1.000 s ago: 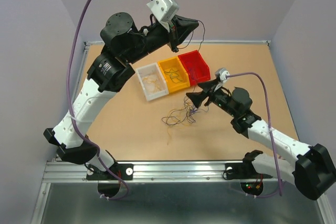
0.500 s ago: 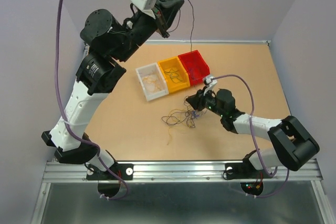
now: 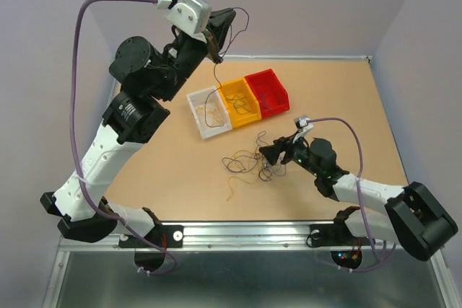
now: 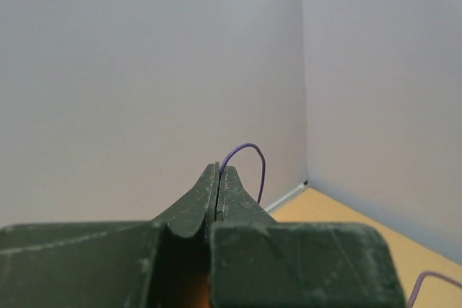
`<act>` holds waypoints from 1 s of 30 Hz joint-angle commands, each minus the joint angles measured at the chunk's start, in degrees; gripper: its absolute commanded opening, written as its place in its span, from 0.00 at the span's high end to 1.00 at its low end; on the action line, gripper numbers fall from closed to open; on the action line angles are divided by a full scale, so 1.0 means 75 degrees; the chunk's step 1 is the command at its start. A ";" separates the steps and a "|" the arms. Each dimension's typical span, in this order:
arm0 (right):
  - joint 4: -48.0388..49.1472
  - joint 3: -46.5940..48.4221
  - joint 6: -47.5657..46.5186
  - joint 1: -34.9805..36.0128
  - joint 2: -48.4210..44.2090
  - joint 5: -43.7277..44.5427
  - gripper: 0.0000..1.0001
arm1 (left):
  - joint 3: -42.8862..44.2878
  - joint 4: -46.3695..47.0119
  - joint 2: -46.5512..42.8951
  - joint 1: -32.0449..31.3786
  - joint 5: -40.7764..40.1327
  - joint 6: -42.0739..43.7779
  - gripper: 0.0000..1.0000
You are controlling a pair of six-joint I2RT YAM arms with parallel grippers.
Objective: Untangle the cables
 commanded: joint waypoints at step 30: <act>-0.1665 -0.0379 0.0665 0.0071 -0.4460 0.4010 0.15 | 0.1563 0.1273 0.5919 0.1254 0.0665 0.0609 1.00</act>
